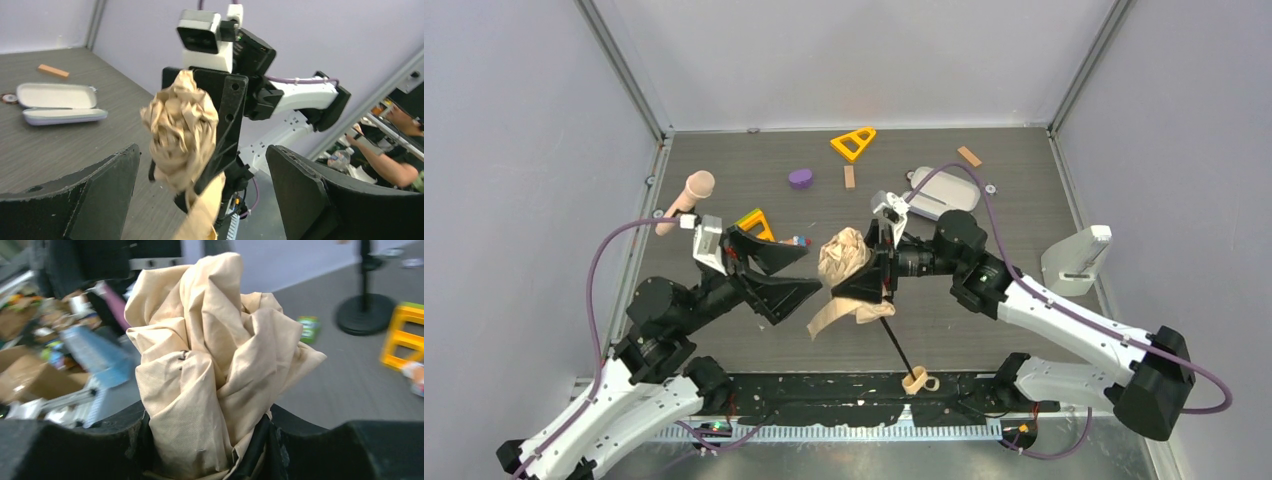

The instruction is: Put away the umbrella

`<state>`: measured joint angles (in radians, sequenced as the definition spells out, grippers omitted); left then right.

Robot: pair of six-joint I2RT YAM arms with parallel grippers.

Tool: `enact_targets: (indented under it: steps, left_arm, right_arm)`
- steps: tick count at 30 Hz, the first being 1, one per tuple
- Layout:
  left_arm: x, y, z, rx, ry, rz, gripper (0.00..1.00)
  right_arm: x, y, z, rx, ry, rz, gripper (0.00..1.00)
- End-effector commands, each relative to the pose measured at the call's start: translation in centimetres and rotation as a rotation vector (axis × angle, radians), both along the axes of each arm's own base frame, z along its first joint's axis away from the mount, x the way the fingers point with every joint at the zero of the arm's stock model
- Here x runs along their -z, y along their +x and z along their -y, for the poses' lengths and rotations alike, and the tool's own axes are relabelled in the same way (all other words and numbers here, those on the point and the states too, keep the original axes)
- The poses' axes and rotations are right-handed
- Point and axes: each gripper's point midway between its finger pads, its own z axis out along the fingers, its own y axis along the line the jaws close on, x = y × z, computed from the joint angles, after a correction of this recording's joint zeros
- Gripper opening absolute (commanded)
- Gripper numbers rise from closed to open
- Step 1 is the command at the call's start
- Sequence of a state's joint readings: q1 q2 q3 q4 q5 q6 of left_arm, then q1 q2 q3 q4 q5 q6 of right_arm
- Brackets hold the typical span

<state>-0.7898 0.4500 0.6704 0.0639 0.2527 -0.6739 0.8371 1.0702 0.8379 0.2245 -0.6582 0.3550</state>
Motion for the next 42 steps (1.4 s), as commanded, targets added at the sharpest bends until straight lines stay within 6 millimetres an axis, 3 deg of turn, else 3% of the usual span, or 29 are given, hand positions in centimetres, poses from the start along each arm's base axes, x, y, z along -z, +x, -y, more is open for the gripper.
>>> enact_targets:
  steps: [1,4,10,15,16,17,21,23,25,27,30,33,35,42]
  left_arm:
    - [-2.1,-2.0,1.5,0.145,0.061,0.112,1.0]
    - [-2.0,-1.6,2.3,0.167,0.105,0.1,1.0]
    - [-2.4,-1.7,3.6,0.235,0.09,0.089,0.99]
    - [-1.1,-1.7,4.6,0.285,0.096,0.042,0.97]
    - [-0.8,-1.8,4.7,0.295,0.097,0.035,0.92]
    - [-0.5,-1.8,4.8,0.302,0.096,0.03,0.81]
    - [0.2,-1.8,4.8,0.305,0.082,0.003,0.2]
    - [0.6,-1.6,4.8,0.289,0.082,-0.012,0.0]
    - [1.0,-1.3,4.6,0.267,0.077,-0.028,0.0]
    - [1.4,-0.6,4.2,0.218,0.056,-0.052,0.0]
    - [1.9,0.4,3.5,0.145,0.013,-0.091,0.0]
    - [2.3,1.1,3.0,0.091,-0.034,-0.125,0.0]
    - [2.5,1.4,2.7,0.068,-0.067,-0.142,0.0]
    - [3.2,1.9,2.0,0.033,-0.132,-0.197,0.0]
  right_arm:
    - [-5.9,-6.4,0.3,-0.411,0.194,0.043,0.06]
    - [-6.2,-6.9,0.3,-0.462,0.198,-0.006,0.06]
    - [-4.8,-5.9,-0.8,-0.423,0.124,-0.016,0.06]
    - [-4.1,-5.0,-1.2,-0.377,0.073,-0.01,0.06]
    - [-4.2,-4.8,-1.3,-0.366,0.071,-0.008,0.06]
    - [-3.8,-4.7,-1.3,-0.361,0.056,-0.009,0.06]
    - [-2.7,-3.6,-1.6,-0.303,0.006,-0.01,0.06]
    - [-2.1,-2.7,-1.8,-0.253,-0.017,-0.015,0.06]
    - [-1.1,-1.5,-1.9,-0.181,-0.052,-0.016,0.06]
    - [-0.4,-0.3,-1.8,-0.098,-0.078,-0.002,0.12]
    - [1.1,1.6,-1.3,0.05,-0.136,0.07,0.33]
    - [2.7,1.6,-1.3,0.14,-0.208,0.174,0.48]
    - [4.4,2.6,-1.0,0.244,-0.293,0.237,0.58]
    - [9.5,4.1,-0.8,0.416,-0.49,0.363,0.67]
